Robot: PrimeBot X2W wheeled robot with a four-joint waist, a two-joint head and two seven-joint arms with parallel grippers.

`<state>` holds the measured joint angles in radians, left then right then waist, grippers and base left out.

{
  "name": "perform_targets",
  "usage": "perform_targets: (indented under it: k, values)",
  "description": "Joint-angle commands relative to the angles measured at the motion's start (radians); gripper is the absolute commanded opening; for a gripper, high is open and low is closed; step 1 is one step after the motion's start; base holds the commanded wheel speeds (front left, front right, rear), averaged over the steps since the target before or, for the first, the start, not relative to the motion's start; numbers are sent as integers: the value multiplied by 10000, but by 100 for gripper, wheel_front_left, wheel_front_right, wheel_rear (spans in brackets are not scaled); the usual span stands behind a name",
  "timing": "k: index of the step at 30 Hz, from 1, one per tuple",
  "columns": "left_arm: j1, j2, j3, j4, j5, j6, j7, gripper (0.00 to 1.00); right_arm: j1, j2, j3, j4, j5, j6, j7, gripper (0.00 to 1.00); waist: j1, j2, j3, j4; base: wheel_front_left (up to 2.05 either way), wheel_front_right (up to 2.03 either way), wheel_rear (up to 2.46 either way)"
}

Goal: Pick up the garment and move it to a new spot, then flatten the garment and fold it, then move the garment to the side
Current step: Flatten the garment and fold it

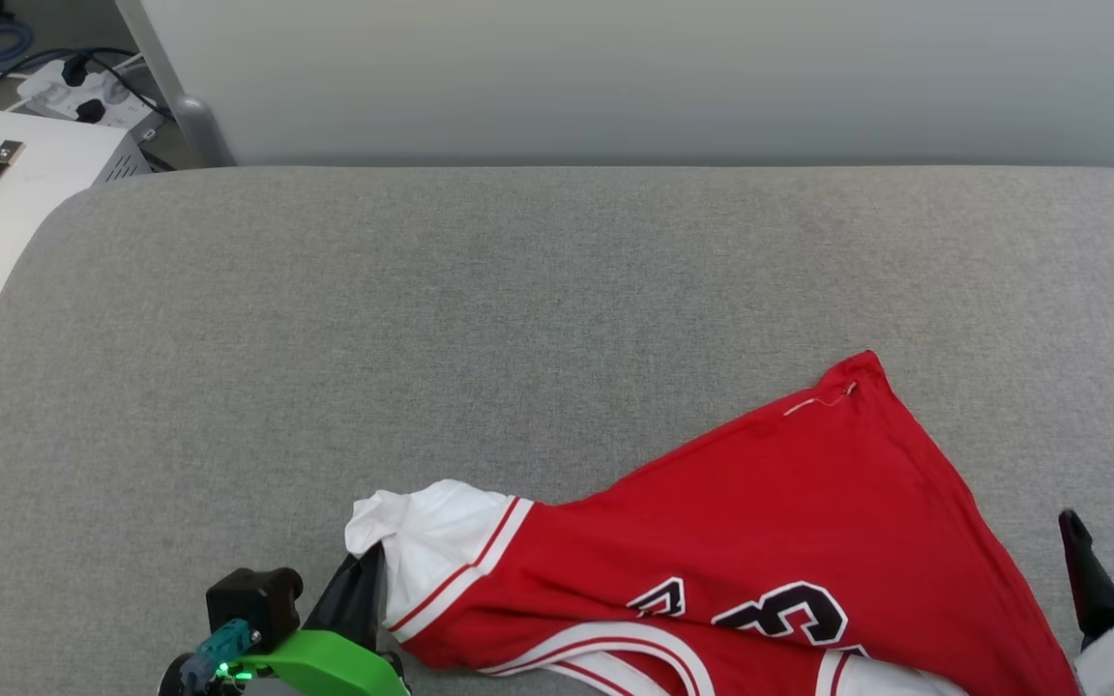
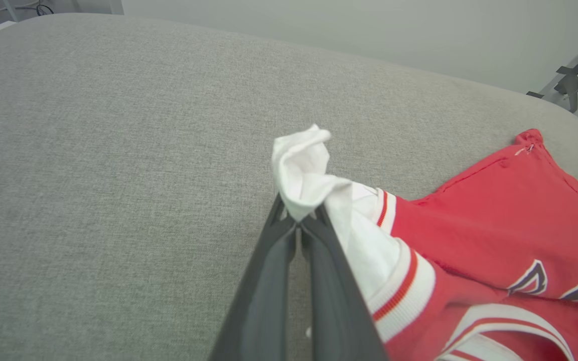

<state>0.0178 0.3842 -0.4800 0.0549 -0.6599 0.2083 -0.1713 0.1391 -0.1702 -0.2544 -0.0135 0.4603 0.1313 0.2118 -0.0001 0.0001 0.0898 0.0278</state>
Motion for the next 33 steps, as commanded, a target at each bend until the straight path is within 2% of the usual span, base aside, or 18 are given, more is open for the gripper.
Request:
perform_targets:
  k: [1, 5, 12, 18, 22, 24, 30, 33]
  values:
    - [-218, -16, 20, -24, 34, 71, -70, 0, -505, -216, 265, 82, -37, -6, -177, 100, 1, -1, 70, 36, 0, 0, 0]
    - [-427, -82, 10, -69, 75, 61, -135, 0, -1739, -1037, 1227, 628, 188, -6, 211, 100, 1, -1, 262, 165, 0, 0, 0]
    - [-985, -388, -336, -124, 262, -102, -148, 0, -3636, -2480, 2399, 1585, 1293, -6, 3489, 100, 1, -1, 850, 771, 0, 0, 0]
    - [-1486, -752, -585, -85, 433, -229, -298, 0, -5051, -3171, 3125, 1980, 1543, -6, 5244, 100, 1, -1, 1488, 1300, 0, 0, 0]
    - [-1818, -969, -787, -51, 569, -347, -371, 0, -5867, -3508, 3777, 2577, 1614, -6, 5594, 100, 1, -1, 1896, 1622, 0, 0, 0]
    - [-2114, -1125, -900, 6, 638, -471, -436, 0, -6441, -3671, 4303, 3305, 1768, -6, 5614, 100, 1, -1, 2250, 1886, 0, 0, 0]
    - [-2275, -1243, -904, 106, 635, -548, -545, 0, -6624, -3677, 5063, 4349, 2119, -6, 5340, 100, 1, -1, 2520, 2043, 0, 0, 0]
    - [-2278, -1277, -893, 174, 603, -569, -583, 0, -6361, -3667, 5701, 4806, 2450, -6, 5597, 100, 1, -1, 2533, 2049, 0, 0, 0]
